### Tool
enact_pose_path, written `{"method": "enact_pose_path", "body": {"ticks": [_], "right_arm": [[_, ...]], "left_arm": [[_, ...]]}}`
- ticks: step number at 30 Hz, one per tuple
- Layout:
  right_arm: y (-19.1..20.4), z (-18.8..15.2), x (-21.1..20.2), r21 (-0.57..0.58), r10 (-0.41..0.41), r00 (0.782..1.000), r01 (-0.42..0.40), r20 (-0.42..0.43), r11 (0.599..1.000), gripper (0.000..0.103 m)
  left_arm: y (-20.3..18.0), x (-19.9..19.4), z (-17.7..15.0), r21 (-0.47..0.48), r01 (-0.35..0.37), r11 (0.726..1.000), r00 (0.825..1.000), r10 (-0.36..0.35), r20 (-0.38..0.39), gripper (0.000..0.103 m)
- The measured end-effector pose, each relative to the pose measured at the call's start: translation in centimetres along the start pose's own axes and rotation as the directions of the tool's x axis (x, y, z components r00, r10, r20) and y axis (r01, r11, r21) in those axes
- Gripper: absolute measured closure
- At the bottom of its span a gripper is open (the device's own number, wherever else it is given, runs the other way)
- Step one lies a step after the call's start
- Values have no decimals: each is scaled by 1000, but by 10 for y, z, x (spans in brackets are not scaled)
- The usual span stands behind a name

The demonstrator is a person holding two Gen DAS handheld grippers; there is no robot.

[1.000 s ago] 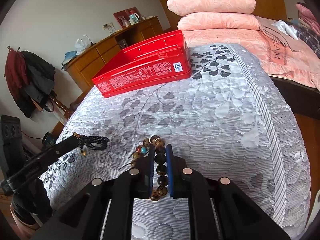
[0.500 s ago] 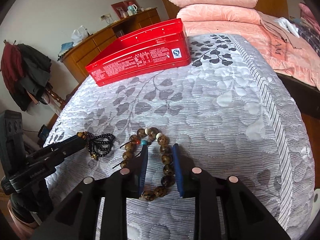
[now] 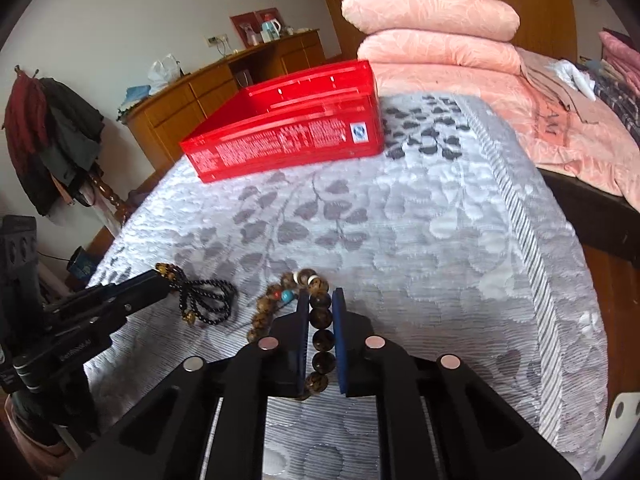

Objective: Organize jewelry

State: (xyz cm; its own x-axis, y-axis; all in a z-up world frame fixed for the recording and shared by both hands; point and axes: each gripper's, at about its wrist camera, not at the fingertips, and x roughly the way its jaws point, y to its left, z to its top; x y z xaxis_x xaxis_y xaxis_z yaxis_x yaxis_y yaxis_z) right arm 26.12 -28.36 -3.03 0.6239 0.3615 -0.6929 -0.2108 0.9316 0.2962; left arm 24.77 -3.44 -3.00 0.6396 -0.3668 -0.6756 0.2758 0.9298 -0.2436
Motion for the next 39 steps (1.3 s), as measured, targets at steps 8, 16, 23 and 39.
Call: {"method": "enact_pose_path", "body": {"ticks": [8, 16, 23, 39], "right_arm": [[10, 15, -15, -11, 34, 998, -34, 49, 999, 92], [14, 16, -8, -27, 35, 999, -34, 28, 999, 92], [4, 8, -2, -6, 23, 1000, -23, 8, 1000, 92], [-7, 4, 8, 26, 40, 999, -39, -8, 999, 92]], "left_arm": [[-3, -17, 16, 7, 16, 1000, 998, -17, 55, 102], [1, -16, 21, 5, 30, 1000, 999, -30, 30, 101], [12, -5, 8, -18, 8, 1000, 1000, -9, -19, 42], [-2, 41, 14, -36, -34, 999, 994, 29, -109, 49]]}}
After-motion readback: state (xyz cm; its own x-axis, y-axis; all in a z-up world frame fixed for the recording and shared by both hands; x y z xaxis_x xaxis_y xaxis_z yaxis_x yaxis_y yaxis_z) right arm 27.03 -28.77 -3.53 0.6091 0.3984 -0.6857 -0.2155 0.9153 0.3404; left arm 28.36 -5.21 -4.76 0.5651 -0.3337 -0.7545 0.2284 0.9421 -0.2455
